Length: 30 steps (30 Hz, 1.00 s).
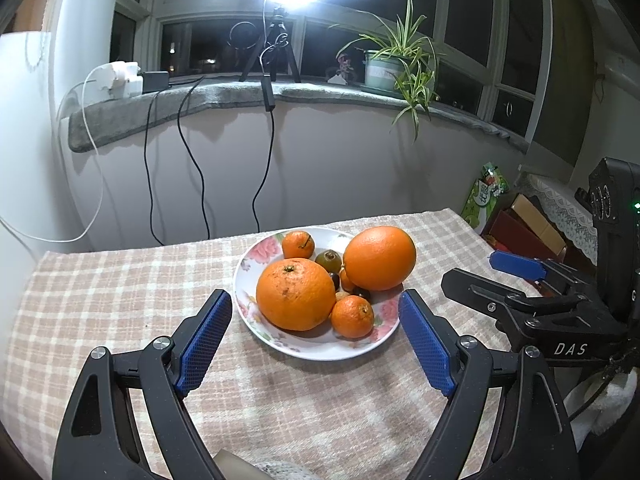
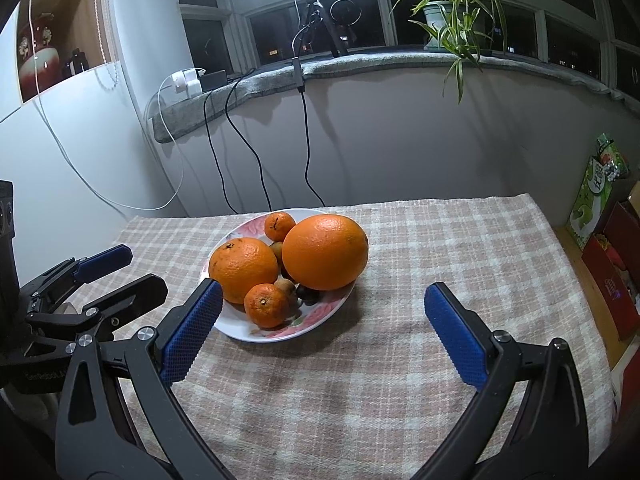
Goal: Organize fruits
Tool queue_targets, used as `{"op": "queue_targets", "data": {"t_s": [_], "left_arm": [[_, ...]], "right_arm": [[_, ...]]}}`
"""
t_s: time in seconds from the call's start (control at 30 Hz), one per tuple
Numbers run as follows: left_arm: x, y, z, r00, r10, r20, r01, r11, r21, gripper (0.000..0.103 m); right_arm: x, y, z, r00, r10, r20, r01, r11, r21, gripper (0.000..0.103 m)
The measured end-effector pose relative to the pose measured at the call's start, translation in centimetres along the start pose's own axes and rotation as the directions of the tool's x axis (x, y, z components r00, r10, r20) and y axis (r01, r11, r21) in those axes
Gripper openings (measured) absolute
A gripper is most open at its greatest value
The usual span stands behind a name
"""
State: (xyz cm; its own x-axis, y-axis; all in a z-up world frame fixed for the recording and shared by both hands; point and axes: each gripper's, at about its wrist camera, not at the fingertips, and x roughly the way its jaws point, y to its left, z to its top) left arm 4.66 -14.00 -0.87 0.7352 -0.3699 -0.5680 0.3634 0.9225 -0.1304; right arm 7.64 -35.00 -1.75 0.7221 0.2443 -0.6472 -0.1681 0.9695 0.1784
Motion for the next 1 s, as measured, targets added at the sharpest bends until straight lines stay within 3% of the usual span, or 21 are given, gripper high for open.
{"op": "queue_targets", "data": {"t_s": [1.0], "left_arm": [[-0.42, 0.12, -0.12, 1.0, 0.004, 0.02, -0.004, 1.0, 0.009, 0.085]], "right_arm": [[0.18, 0.22, -0.33, 1.0, 0.001, -0.008, -0.001, 1.0, -0.002, 0.103]]}}
